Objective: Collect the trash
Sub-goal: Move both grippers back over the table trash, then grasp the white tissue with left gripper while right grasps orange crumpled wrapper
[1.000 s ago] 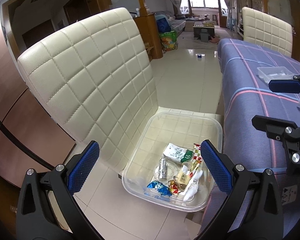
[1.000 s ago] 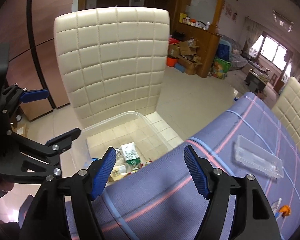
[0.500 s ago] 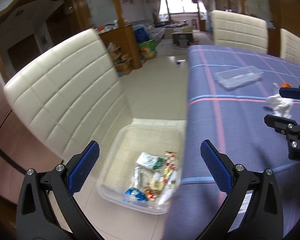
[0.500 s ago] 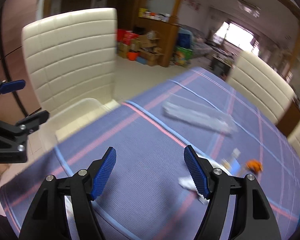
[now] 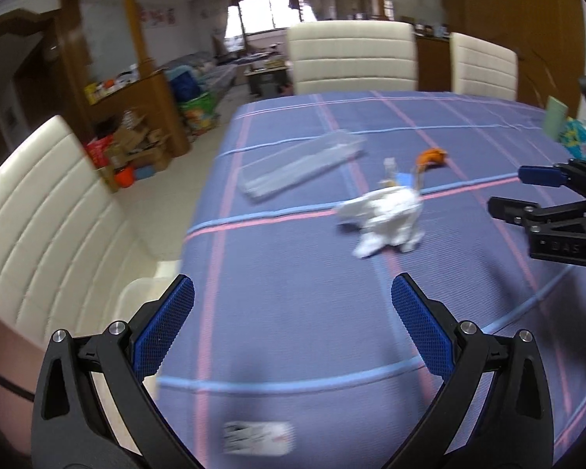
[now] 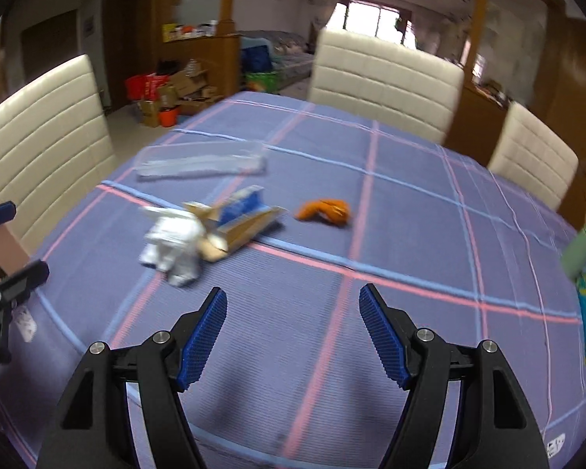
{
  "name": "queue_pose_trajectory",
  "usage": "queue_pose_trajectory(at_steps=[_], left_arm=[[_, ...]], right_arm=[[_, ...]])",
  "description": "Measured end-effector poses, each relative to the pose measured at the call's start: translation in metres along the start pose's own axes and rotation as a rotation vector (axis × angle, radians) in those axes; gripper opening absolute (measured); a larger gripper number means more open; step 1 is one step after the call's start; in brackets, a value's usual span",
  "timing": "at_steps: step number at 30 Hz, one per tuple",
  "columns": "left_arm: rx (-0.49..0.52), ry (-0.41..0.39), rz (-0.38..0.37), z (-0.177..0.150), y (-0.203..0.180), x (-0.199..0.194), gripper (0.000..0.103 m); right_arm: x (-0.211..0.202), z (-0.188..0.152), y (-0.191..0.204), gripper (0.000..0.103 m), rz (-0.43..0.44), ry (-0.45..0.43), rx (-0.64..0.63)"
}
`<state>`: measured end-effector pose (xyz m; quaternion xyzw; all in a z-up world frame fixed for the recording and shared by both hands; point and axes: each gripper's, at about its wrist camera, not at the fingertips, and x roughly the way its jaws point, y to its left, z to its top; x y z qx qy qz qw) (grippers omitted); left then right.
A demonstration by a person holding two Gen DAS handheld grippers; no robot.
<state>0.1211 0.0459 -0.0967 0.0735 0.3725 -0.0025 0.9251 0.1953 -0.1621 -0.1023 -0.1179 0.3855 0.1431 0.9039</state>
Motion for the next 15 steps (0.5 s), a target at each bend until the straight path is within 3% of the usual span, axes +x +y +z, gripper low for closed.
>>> queue_pose_trajectory(at_steps=[6, 11, 15], left_arm=[[0.069, 0.033, -0.048, 0.024, -0.048, 0.027, 0.100], [0.087, 0.064, -0.050, 0.039, -0.064, 0.053, 0.099], [0.069, 0.124, -0.056, 0.045, -0.064, 0.078, 0.083]], right_arm=[[0.008, -0.002, -0.032, 0.069, -0.022, 0.004, 0.031], [0.030, 0.011, -0.051, 0.069, 0.005, 0.022, 0.058], [0.052, 0.027, -0.051, 0.069, 0.038, 0.025, 0.057]])
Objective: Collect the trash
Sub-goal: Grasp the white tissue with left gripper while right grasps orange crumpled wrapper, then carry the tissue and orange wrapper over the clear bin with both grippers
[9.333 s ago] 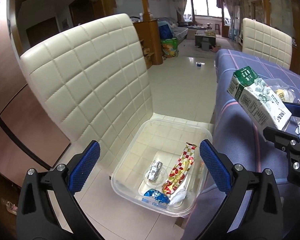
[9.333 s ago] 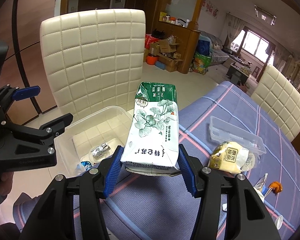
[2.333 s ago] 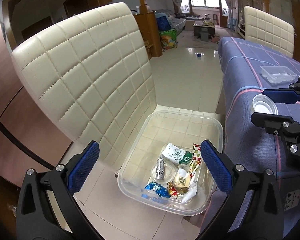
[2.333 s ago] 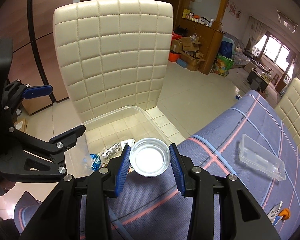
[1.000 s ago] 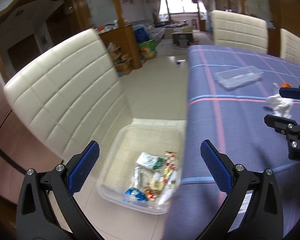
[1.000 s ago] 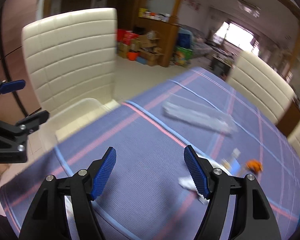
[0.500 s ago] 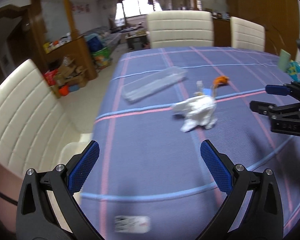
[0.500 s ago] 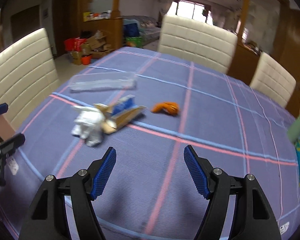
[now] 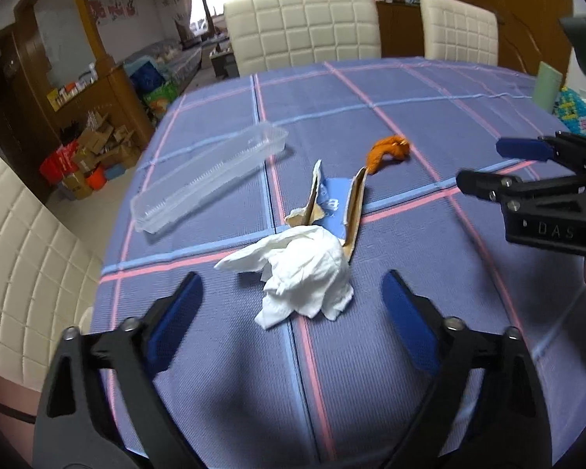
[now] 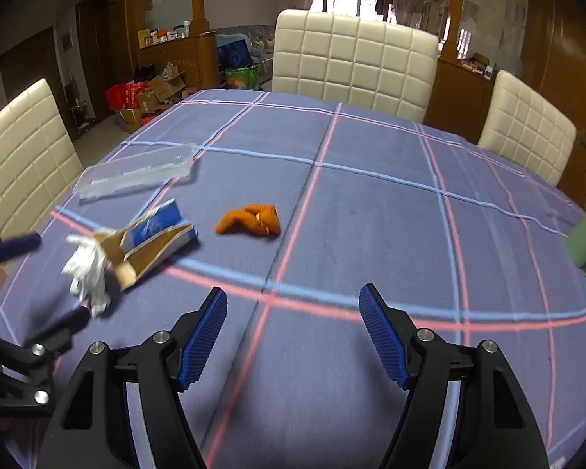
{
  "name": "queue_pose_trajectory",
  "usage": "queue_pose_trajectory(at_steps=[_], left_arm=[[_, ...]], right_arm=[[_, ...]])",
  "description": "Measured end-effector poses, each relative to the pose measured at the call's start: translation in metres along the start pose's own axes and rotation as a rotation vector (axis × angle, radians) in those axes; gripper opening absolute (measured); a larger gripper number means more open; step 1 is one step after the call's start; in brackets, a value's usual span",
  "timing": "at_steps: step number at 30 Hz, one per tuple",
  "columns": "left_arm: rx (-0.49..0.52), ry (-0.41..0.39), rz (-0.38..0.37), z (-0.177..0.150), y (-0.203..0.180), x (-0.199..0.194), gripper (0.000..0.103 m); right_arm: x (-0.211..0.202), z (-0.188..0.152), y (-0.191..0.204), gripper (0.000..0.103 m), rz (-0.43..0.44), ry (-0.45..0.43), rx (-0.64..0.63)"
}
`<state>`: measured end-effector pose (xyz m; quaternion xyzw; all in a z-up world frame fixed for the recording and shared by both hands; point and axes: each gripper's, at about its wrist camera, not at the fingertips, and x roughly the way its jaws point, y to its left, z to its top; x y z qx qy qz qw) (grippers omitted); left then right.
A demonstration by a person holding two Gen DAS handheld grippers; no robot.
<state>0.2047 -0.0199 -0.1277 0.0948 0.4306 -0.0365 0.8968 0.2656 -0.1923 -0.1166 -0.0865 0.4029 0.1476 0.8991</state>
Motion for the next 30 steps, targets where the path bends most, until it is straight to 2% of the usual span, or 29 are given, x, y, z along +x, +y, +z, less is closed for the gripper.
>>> queue_pose_trajectory(at_steps=[2, 4, 6, 7, 10, 16, 18, 19, 21, 26, 30], left_arm=[[-0.009, 0.029, -0.010, 0.000, 0.003, 0.010, 0.075], [-0.011, 0.064, -0.031, 0.000, 0.005, 0.021, 0.060], [-0.014, 0.075, -0.042, 0.000, 0.007, 0.027, 0.055], [-0.017, 0.069, -0.043, 0.001, 0.010, 0.028, 0.048], [-0.020, 0.071, -0.019, 0.006, 0.017, 0.033, 0.039], [-0.056, 0.065, -0.012, 0.013, 0.037, 0.037, 0.037], [-0.062, 0.066, -0.011, 0.012, 0.040, 0.037, 0.036], [-0.063, 0.067, -0.010, 0.011, 0.041, 0.036, 0.036], [-0.065, 0.069, -0.009, 0.011, 0.041, 0.036, 0.035], [-0.064, 0.058, -0.010, 0.004, 0.040, 0.024, 0.033], [-0.069, 0.047, -0.007, -0.006, 0.042, 0.008, 0.033]], right_arm=[[0.010, 0.007, 0.004, 0.069, 0.013, 0.000, -0.017], [0.024, 0.015, 0.009, 0.069, 0.018, 0.005, -0.040], [0.037, 0.023, 0.015, 0.069, 0.026, 0.008, -0.057], [0.041, 0.025, 0.016, 0.069, 0.032, 0.009, -0.060], [0.055, 0.033, 0.019, 0.069, 0.038, 0.016, -0.065], [0.069, 0.035, 0.017, 0.067, 0.064, 0.032, -0.049], [0.067, 0.033, 0.018, 0.049, 0.085, 0.029, -0.045], [0.066, 0.032, 0.019, 0.045, 0.092, 0.032, -0.042], [0.062, 0.030, 0.021, 0.031, 0.111, 0.041, -0.040], [0.044, 0.017, 0.032, 0.028, 0.097, 0.048, -0.082], [0.023, 0.005, 0.035, 0.027, 0.117, 0.041, -0.066]])
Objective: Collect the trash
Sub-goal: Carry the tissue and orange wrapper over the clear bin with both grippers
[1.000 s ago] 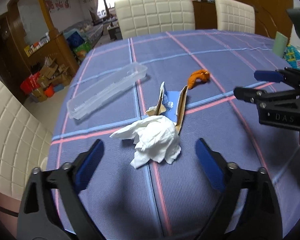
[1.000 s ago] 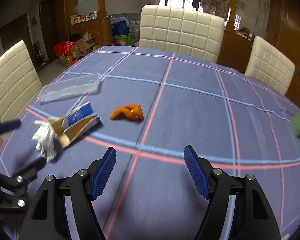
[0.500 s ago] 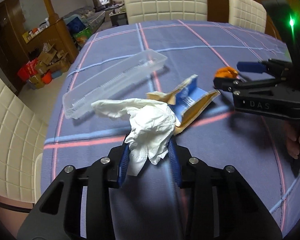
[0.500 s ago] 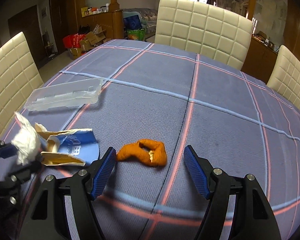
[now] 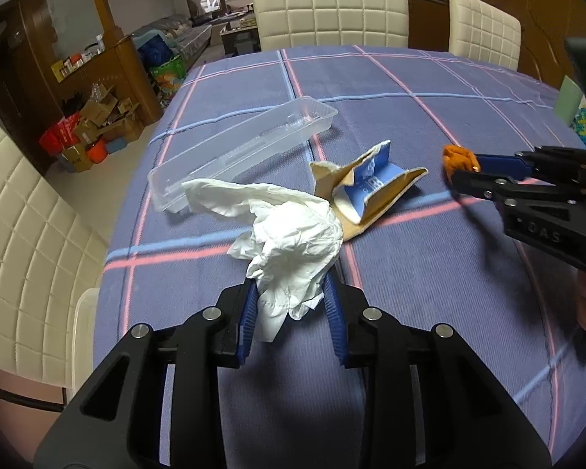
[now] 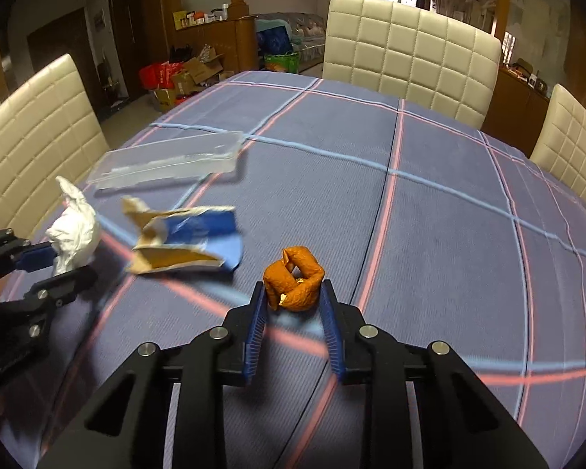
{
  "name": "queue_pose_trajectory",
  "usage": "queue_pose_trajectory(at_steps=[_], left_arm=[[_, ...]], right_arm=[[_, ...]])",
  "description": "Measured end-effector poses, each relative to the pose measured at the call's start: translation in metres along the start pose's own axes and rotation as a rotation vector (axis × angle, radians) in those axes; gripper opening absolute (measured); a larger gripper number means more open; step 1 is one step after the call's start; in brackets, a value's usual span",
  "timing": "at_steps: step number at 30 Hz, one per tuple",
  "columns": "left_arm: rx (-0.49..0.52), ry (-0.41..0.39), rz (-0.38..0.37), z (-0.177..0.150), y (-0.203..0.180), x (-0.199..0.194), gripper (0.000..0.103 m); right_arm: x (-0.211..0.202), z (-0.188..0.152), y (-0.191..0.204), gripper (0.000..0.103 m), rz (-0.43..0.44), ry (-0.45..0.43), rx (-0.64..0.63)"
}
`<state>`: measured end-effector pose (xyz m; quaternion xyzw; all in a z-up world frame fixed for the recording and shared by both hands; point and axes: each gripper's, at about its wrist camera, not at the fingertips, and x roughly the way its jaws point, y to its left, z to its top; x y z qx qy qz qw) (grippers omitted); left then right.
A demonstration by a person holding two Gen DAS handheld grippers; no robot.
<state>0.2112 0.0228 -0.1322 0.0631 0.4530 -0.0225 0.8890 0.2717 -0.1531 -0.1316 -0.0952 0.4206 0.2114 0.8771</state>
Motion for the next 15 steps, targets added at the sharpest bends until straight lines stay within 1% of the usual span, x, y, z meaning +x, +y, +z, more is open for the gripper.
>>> queue_pose_trajectory(at_steps=[4, 8, 15], left_arm=[[-0.013, -0.006, 0.001, -0.013, 0.005, -0.014, 0.033], [-0.015, -0.015, 0.008, -0.027, 0.008, -0.031, 0.033], [-0.043, -0.040, 0.025, -0.053, 0.024, -0.061, 0.033]], right_arm=[[-0.020, -0.011, 0.016, 0.027, 0.035, -0.005, -0.005], [-0.040, -0.018, 0.041, 0.027, 0.067, -0.018, -0.038], [-0.060, -0.026, 0.082, 0.027, 0.105, -0.027, -0.096]])
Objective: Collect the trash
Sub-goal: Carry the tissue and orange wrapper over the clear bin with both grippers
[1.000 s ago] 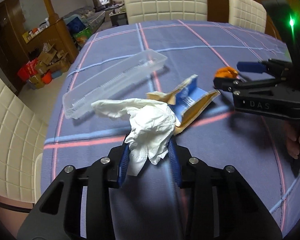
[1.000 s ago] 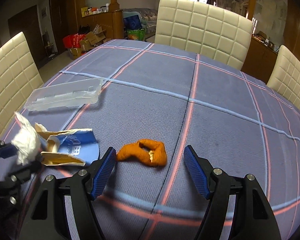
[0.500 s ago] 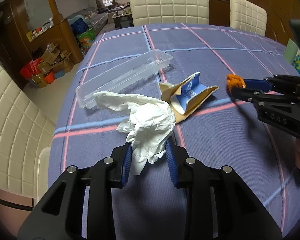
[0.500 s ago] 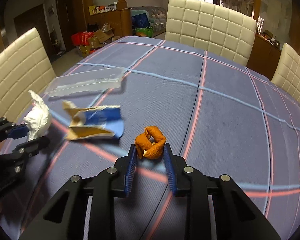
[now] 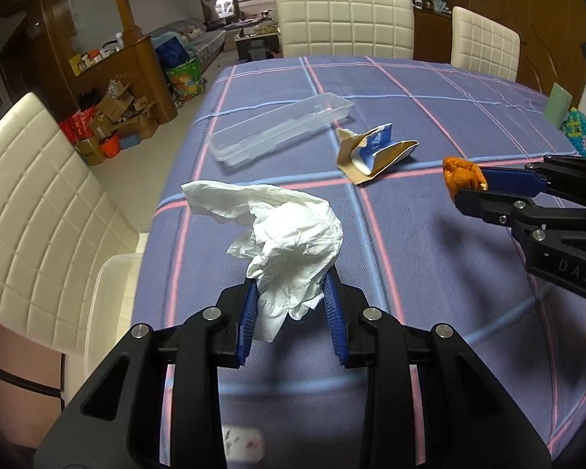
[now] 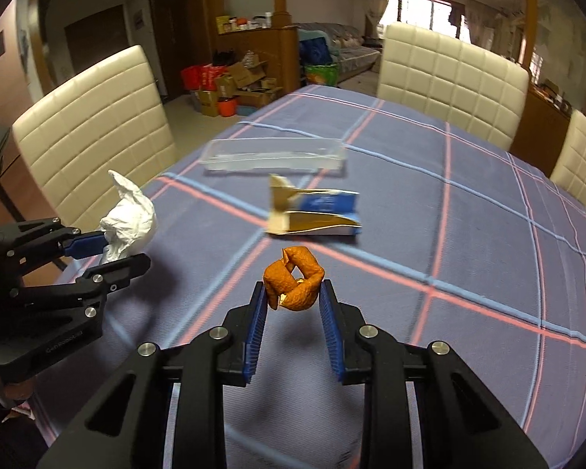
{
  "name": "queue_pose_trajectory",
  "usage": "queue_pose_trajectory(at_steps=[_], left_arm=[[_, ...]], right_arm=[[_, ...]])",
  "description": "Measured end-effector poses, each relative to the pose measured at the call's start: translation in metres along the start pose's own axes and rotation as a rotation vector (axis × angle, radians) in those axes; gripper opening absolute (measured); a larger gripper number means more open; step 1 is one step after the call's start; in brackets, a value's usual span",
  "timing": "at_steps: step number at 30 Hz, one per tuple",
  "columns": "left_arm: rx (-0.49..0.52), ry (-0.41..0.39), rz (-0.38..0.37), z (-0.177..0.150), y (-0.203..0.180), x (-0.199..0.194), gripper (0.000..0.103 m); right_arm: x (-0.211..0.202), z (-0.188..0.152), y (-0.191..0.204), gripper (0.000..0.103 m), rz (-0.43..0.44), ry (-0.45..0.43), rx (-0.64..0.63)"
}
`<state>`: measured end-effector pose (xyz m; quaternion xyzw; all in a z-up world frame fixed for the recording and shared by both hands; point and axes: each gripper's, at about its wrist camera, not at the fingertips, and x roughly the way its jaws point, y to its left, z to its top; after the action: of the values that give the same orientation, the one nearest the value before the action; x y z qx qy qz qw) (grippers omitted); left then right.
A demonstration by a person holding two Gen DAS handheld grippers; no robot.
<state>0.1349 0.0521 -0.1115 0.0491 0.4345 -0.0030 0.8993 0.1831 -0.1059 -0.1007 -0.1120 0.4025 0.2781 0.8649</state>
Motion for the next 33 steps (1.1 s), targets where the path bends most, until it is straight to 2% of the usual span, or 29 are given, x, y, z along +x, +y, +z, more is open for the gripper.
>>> queue_pose_trajectory(at_steps=[12, 20, 33], left_arm=[[-0.063, -0.039, 0.052, -0.028, 0.042, -0.031, 0.033], [-0.106, -0.072, 0.131, -0.045, 0.077, -0.046, 0.033], [-0.180, -0.059, 0.225, -0.062, 0.130, -0.045, 0.033]], right_arm=[[-0.009, 0.008, 0.066, 0.027, 0.044, -0.012, -0.090], [0.001, 0.023, 0.104, 0.027, 0.067, -0.005, -0.160], [0.031, 0.052, 0.161, 0.027, 0.137, -0.002, -0.245]])
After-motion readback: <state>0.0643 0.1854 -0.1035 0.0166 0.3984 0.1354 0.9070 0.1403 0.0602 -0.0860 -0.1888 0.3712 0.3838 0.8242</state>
